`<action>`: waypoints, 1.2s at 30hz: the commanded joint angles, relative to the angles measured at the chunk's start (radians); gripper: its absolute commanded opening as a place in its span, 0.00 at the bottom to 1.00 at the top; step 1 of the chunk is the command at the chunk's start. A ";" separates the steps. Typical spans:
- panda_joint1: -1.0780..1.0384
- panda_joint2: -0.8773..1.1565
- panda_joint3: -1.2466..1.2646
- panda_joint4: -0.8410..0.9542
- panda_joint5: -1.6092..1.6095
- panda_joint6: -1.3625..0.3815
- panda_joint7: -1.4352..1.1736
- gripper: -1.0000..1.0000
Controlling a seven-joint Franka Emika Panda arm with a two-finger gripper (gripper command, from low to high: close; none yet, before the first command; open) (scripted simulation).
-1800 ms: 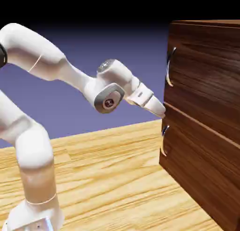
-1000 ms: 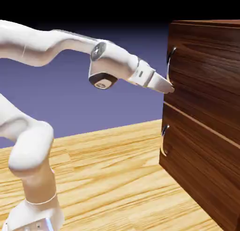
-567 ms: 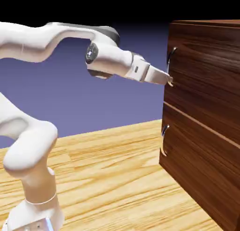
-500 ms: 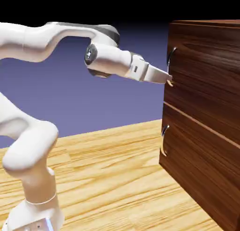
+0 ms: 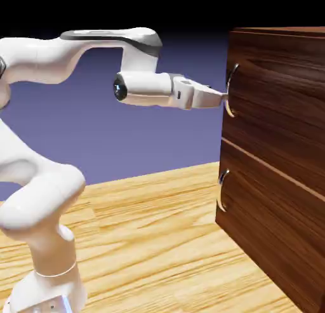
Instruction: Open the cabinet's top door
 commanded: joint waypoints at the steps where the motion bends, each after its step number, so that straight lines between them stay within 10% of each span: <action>1: -0.014 -0.005 0.015 0.008 0.044 -0.002 -0.032 1.00; 17: -0.314 0.034 0.267 0.203 0.431 -0.040 -0.326 1.00; 18: -0.314 0.034 0.267 0.203 0.431 -0.040 -0.326 0.00; 36: 0.302 0.183 -0.254 -0.004 0.434 -0.086 -0.684 0.00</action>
